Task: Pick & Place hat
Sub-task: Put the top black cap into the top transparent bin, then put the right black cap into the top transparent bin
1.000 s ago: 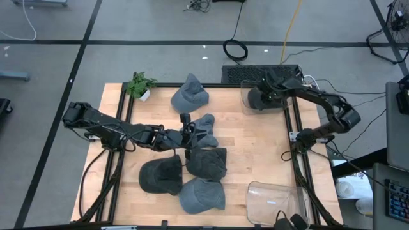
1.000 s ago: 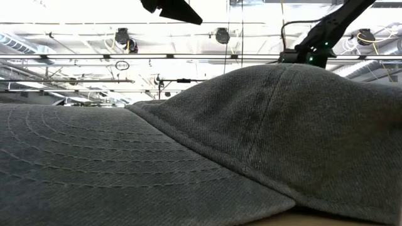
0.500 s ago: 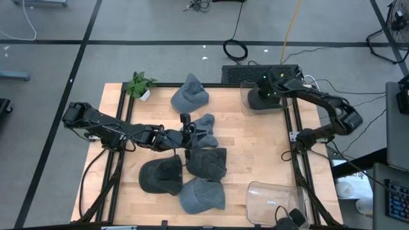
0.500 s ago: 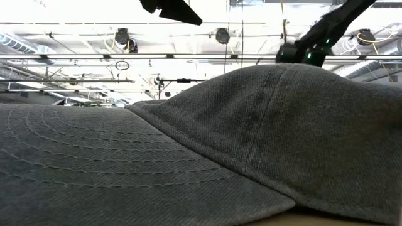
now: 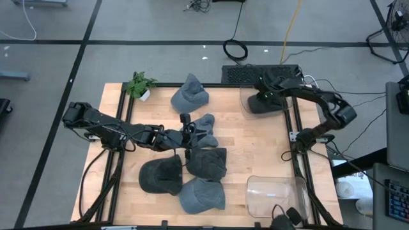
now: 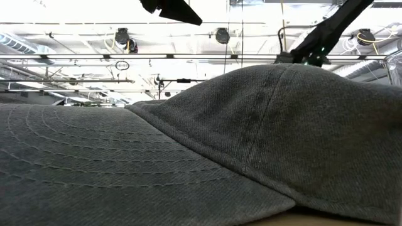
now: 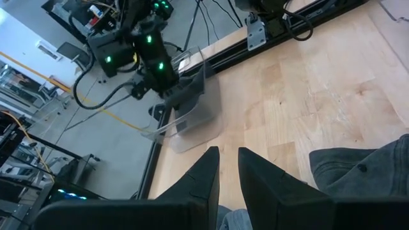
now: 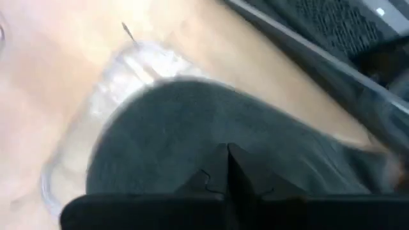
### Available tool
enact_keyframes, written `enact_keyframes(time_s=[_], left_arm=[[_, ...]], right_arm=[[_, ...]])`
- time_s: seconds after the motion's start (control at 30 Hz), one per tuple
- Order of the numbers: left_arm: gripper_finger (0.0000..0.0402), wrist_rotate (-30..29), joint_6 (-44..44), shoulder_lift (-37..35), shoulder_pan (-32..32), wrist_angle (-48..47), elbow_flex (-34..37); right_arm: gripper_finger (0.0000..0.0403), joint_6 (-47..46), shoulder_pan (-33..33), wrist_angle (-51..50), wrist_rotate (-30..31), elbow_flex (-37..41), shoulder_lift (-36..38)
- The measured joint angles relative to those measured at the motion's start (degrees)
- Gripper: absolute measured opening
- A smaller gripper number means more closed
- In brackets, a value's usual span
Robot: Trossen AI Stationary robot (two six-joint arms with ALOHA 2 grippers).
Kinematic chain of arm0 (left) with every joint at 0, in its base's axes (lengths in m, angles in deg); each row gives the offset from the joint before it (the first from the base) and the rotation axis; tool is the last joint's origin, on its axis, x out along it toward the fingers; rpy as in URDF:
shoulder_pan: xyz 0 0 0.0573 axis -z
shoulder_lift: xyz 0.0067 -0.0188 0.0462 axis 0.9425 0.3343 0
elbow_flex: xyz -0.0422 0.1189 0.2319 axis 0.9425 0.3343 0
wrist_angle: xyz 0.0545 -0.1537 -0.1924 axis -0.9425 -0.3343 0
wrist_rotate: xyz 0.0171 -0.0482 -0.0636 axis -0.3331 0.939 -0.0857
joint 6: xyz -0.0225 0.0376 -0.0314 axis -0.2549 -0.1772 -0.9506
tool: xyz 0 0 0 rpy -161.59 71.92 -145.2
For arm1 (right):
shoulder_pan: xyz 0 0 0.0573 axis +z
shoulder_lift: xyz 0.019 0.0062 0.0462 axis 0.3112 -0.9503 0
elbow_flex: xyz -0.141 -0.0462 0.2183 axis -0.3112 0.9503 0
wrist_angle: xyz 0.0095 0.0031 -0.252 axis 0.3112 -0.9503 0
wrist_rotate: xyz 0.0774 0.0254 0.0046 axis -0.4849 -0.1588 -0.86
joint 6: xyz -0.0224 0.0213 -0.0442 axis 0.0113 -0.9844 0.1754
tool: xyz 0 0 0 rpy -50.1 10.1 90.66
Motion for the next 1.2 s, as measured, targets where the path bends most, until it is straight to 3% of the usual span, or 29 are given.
enact_keyframes(time_s=[0.13,0.2,0.4,0.53,0.7,0.8,0.97,1.07,1.2], left_arm=[[0.0067,0.04,0.02,0.0,0.0,0.02,0.02],[0.0067,0.04,0.03,0.0,0.0,0.09,0.02],[0.0067,0.02,0.15,0.0,-0.35,0.74,0.02],[0.0067,0.0,-0.03,0.0,-0.7,0.83,0.02],[0.0067,0.0,-0.28,0.0,-0.72,0.8,0.02],[0.0067,0.0,-0.31,0.0,-0.7,0.55,0.02],[0.0067,0.0,-0.36,0.0,-0.7,0.54,0.02],[0.0067,-0.01,-0.47,0.0,-0.7,0.57,0.02],[0.0067,-0.02,-0.48,0.0,-0.7,0.54,0.02]], right_arm=[[0.0,-0.16,1.23,0.85,-0.31,-0.2,7.08],[0.0,-0.03,2.47,0.15,-3.81,-0.13,10.64],[0.0,-3.31,9.07,10.49,-27.88,0.82,18.83],[0.0004,-5.47,16.92,23.46,-39.11,4.64,22.1],[0.0061,-4.04,32.5,39.44,-40.01,11.26,23.03],[0.0128,-2.19,43.77,47.62,-33.75,14.12,21.46],[0.0239,10.96,60.58,45.04,-9.16,15.45,15.74],[0.0269,14.19,67.12,43.14,1.92,14.96,10.21],[0.0272,15.45,72.36,40.27,7.92,12.35,3.23]])
